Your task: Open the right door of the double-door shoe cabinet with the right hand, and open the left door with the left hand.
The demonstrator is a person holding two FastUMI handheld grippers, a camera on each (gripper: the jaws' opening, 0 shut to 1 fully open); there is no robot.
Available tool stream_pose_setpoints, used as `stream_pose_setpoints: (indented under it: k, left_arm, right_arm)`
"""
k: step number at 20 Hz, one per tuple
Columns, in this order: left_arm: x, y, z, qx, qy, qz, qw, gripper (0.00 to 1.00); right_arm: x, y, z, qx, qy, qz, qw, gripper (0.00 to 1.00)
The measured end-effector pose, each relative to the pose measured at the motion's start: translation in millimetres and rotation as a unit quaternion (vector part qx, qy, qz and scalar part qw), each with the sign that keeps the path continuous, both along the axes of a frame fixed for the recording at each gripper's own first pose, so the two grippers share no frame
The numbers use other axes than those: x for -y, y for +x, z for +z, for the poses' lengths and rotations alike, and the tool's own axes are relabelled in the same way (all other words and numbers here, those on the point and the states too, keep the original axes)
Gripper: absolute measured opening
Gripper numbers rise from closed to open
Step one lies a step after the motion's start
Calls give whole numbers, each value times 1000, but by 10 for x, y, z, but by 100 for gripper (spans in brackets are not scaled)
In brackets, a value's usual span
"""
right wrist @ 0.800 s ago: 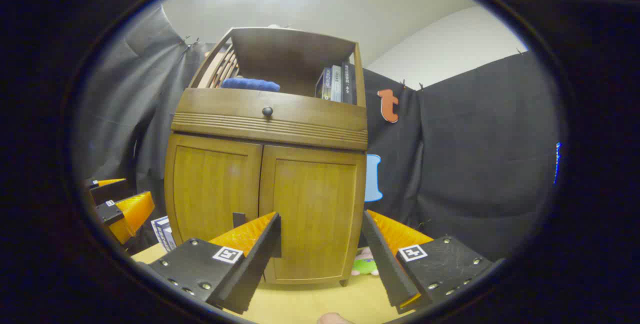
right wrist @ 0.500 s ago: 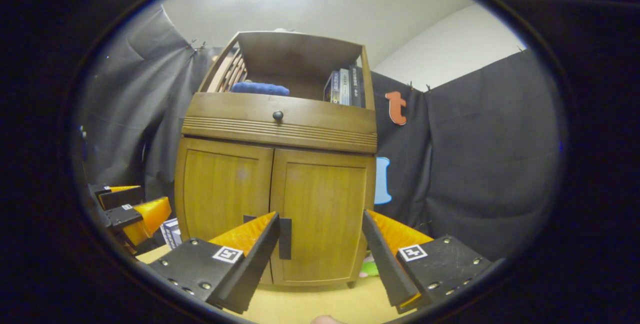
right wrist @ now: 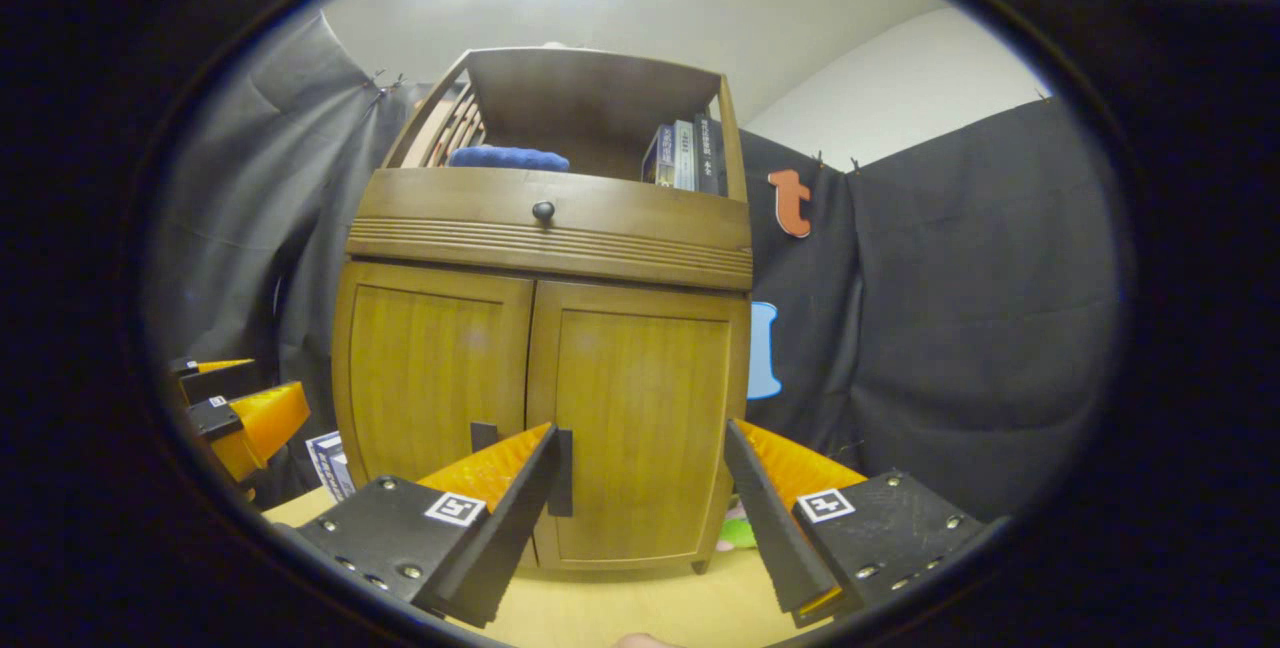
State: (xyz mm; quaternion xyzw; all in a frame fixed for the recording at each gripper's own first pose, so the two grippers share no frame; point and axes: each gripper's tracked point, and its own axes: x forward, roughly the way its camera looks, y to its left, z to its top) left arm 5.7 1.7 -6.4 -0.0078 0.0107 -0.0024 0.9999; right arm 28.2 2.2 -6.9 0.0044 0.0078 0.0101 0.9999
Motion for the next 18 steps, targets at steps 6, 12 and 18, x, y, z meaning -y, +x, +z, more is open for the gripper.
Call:
stream_pose_setpoints:
  k: [6,12,18]
  left_arm:
    - [-7,50,-69,-9,-1,2,1000,92]
    - [-48,111,-166,-22,-1,10,1000,92]
    - [-100,139,-181,-24,-3,19,1000,92]
  right_arm:
    - [-80,337,-133,-12,6,3,1000,98]
    - [-288,804,-266,-21,9,11,1000,98]
    - [-572,1155,-624,-52,-1,35,998,98]
